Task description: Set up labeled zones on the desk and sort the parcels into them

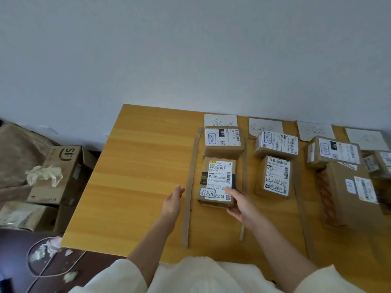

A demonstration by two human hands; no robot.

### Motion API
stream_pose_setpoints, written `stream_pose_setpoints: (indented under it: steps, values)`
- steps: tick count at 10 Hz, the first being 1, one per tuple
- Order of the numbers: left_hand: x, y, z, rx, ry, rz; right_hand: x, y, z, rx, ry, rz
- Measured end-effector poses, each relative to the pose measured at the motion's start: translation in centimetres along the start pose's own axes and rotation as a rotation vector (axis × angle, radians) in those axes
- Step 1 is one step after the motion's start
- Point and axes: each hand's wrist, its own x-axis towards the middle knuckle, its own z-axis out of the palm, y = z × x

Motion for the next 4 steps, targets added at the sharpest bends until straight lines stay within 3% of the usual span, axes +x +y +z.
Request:
stream_pose_setpoints:
  steps: [4]
  values:
    - [-0.8,-0.7,1.2,0.062,0.009,-0.075,0.1,1.0,-1.2,-0.198,0.107,-0.010]
